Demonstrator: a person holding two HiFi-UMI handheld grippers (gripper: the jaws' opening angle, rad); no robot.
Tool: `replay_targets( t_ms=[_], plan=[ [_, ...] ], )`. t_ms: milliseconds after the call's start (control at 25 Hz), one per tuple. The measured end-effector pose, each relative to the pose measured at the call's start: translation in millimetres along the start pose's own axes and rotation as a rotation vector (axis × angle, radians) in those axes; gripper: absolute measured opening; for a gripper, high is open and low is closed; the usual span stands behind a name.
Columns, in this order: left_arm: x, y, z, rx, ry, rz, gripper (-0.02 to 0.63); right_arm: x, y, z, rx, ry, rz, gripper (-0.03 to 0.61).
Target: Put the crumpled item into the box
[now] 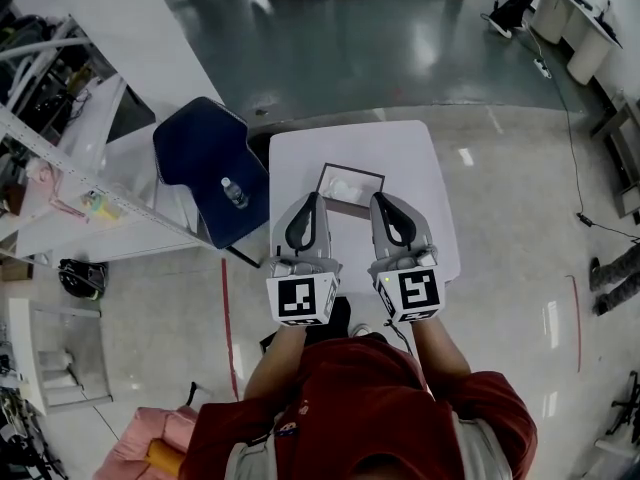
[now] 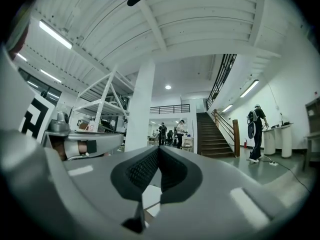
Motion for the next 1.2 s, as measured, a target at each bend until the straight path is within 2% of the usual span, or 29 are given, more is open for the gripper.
replay_targets(
  t_ms=[280, 600, 960, 1200],
  plan=[
    [-4.1, 8.8, -3.5, -0.008, 0.023, -0.009, 0.003, -8.2, 2.7, -9.5, -0.016, -0.013, -0.029, 0.002],
    [-11.5, 5.5, -6.1, 0.007, -0.003, -0.016, 0.003, -12.4, 3.1, -6.7, -0.018, -0.023, -0.036, 0.002],
    [-6.9, 2.6, -0.6, 0.019, 0.033, -0.044, 0.003, -13.2, 3.2, -1.6, -0.016, -0.027, -0.048, 0.002],
    [-10.1, 5.8, -1.0, 0.006, 0.012, -0.034, 0.003, -14.3, 4.8, -1.0, -0.011, -0.035, -0.061, 0.002]
  ],
)
Point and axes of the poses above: the fingertips, and each gripper's own axes: z forward along the fingers, y to its right, x out of its top, the point moved 8 cm from there along -z, backward along the fingers, and after that the axes turned 3 degrees about x, right-handed, at the moved point
